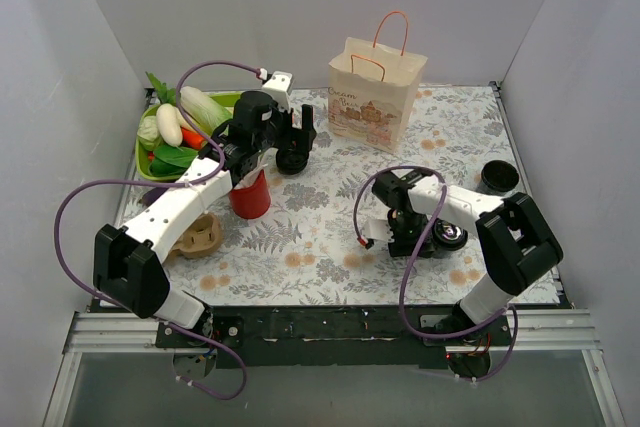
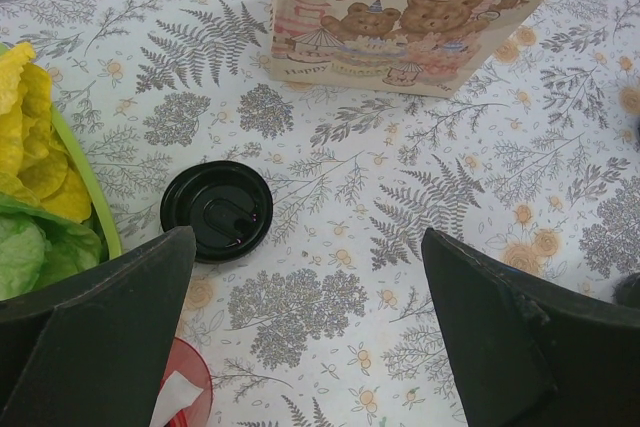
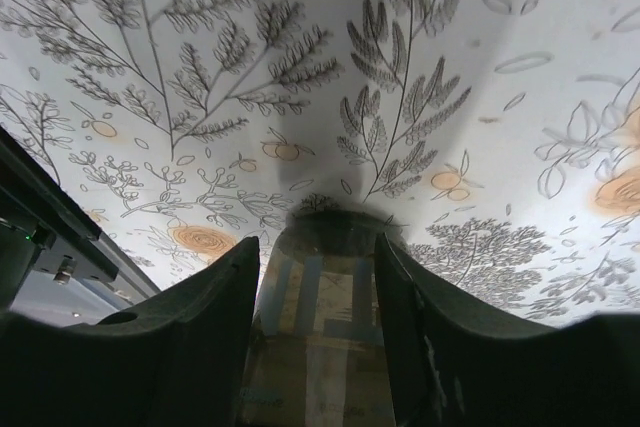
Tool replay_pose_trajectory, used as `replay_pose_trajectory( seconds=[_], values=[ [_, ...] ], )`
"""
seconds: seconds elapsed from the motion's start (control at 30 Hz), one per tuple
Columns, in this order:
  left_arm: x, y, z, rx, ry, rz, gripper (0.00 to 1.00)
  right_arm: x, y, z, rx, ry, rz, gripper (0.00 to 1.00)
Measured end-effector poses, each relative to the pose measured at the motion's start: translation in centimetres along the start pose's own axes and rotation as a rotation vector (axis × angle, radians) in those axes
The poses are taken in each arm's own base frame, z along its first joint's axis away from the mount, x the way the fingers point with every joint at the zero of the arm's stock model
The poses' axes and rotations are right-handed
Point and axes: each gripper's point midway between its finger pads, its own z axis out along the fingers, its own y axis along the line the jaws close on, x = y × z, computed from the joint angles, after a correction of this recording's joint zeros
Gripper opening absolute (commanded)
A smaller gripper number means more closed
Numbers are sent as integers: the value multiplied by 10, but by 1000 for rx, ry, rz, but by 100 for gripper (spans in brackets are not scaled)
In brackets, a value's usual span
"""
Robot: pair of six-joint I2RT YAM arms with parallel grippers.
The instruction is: Pack the takeout coffee
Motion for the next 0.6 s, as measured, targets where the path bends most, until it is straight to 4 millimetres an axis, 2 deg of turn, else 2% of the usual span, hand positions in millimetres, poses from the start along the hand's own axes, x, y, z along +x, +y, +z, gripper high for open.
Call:
replay_pose_trajectory(
  seconds=[0.03,0.1,0.23,0.33,0.4,0.47,0.57,0.6],
  values=[
    [1,0,0,4,5,5,98,13,0,3,6,3,46,57],
    [1,0,0,5,6,15,98,19,2,5,3,10,60,56],
    [-3,3,-4,4,8,111,98,46,13,17,-22,20,142,56],
    [-12,11,-14,-8,14,203,98,55,17,17,-27,9,181,62],
    [-21,26,-29,-30,25,253,98,48,15,12,-14,-37,190,70],
    [-37,51,-52,-84,25,292,98,36,7,0,1,-107,205,74],
    [-58,89,-97,-188,31,351,98,8,-17,-29,59,-256,228,83],
    [-65,100,-119,-236,33,376,98,-2,-26,-39,79,-312,237,83]
  ],
)
